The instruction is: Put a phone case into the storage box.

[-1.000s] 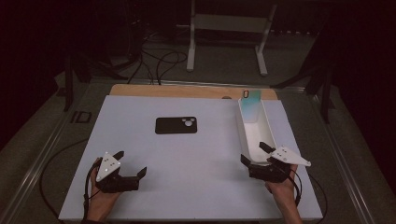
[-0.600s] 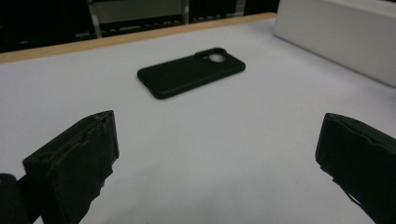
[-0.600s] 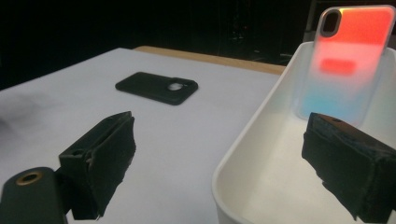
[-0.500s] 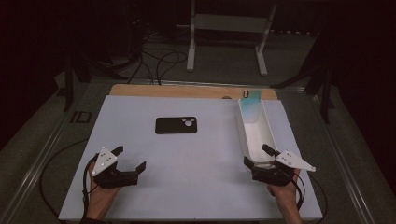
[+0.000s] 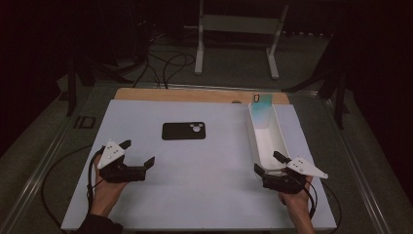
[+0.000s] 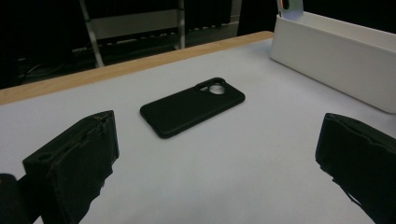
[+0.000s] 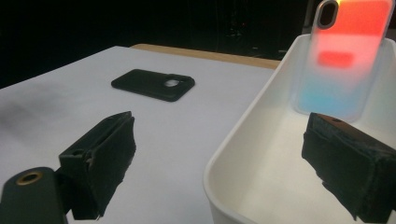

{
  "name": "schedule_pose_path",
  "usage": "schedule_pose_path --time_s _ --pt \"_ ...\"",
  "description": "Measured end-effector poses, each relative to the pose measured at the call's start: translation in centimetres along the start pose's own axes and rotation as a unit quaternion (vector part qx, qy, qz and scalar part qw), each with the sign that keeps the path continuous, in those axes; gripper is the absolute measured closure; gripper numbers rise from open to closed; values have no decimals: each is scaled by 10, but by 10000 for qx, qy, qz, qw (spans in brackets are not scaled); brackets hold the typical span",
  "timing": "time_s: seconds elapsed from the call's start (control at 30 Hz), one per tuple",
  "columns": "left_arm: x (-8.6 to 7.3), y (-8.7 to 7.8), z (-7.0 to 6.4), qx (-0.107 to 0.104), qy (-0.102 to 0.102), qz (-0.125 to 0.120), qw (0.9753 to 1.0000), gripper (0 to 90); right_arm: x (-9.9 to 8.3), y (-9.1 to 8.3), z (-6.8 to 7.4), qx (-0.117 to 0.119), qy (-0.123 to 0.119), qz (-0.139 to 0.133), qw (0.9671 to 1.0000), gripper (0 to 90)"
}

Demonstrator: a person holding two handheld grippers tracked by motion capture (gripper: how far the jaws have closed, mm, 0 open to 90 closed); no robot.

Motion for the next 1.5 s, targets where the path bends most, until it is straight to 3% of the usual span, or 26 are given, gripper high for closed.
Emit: schedule_pose_path --time_s 0.23,0.53,0.63,0.7,0.8,0.93,1.0,1.27,1.5 --pt "15 23 5 -64 38 114 9999 1 0 0 1 13 0 -14 10000 95" --pt "29 53 15 -134 -133 291 9994 13 0 1 2 44 73 -44 10000 95" --pt "32 65 19 -98 -131 313 9994 17 -1 2 3 59 79 -41 9999 95" --pt "32 76 22 -42 18 412 9991 17 -1 3 2 50 81 -20 10000 95" --pt "31 89 25 18 84 544 9985 26 -1 2 1 51 92 -26 9999 95" --pt "31 99 28 114 46 611 9981 60 -1 2 0 44 108 -50 9999 95" --pt "32 111 32 172 -24 690 9975 76 -1 2 1 54 109 -33 9999 95" --pt "32 134 41 380 -224 835 9955 183 -1 1 0 56 129 -63 9999 95" --pt "32 152 39 317 -308 867 9953 409 -1 1 0 65 136 -72 9999 95"
Point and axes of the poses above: each handheld gripper's, and its own axes: y roughly forward along the jaws, x roughly out of its top, z roughly to its left, the point moved 5 cm from there along y, roughly forward along the jaws, and after that the axes turned 5 degrees about x, right-handed, at the moved point
